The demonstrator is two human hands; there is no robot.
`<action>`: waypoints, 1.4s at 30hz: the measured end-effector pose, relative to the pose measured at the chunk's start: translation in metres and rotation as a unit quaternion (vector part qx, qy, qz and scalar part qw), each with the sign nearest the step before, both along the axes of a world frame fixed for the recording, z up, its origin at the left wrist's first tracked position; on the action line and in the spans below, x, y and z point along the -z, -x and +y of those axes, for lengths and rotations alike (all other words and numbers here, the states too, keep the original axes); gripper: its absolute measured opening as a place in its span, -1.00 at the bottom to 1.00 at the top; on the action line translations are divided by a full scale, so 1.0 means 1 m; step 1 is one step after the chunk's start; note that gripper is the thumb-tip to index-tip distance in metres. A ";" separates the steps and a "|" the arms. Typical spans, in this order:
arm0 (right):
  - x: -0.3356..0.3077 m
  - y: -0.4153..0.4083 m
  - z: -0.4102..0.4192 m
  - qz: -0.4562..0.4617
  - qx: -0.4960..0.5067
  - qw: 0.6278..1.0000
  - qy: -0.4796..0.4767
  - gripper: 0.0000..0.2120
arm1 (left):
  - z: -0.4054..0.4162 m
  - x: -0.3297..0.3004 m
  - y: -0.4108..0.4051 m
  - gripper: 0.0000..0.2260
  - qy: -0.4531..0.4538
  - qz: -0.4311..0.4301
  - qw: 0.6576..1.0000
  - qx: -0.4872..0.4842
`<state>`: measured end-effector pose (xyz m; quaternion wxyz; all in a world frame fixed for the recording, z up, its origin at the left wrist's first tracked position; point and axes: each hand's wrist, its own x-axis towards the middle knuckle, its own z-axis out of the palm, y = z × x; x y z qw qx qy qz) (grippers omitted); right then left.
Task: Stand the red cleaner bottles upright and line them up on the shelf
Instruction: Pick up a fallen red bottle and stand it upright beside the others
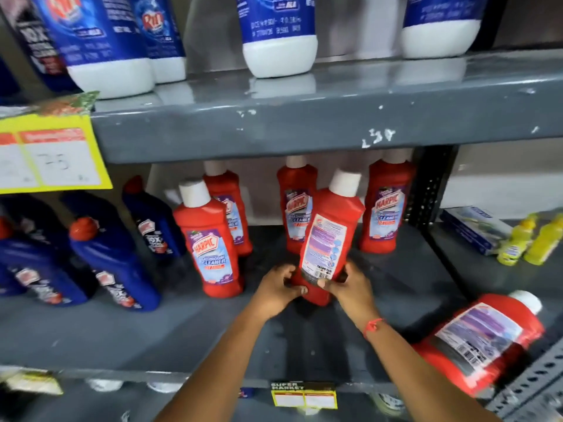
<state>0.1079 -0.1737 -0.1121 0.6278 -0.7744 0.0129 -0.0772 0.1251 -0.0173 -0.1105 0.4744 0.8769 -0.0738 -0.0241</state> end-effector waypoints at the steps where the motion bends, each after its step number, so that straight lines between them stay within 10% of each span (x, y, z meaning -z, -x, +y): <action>1: -0.002 -0.003 0.003 -0.004 -0.022 1.000 0.021 -0.62 | 0.004 0.003 0.001 -0.71 -0.009 0.005 1.000 -0.010; 9: -0.010 -0.016 0.010 0.000 -0.106 0.991 0.085 -0.48 | 0.014 0.008 0.000 -0.62 -0.007 0.015 0.998 -0.058; 27: 0.012 -0.014 0.020 -0.005 0.074 0.997 0.036 -0.90 | 0.033 -0.003 -0.003 -0.80 0.000 0.028 1.000 -0.013; 35: 0.020 -0.011 0.039 0.073 -0.104 0.992 0.000 -0.54 | 0.042 -0.006 -0.008 -0.87 -0.014 0.027 0.999 -0.008; 38: 0.018 -0.016 0.041 0.057 -0.088 0.994 0.030 -0.48 | 0.040 -0.008 -0.013 -0.47 -0.004 0.041 0.999 0.008; 42: 0.012 -0.024 0.032 0.069 -0.117 0.991 0.022 -0.45 | 0.037 -0.011 -0.019 -0.46 0.032 0.080 0.996 0.037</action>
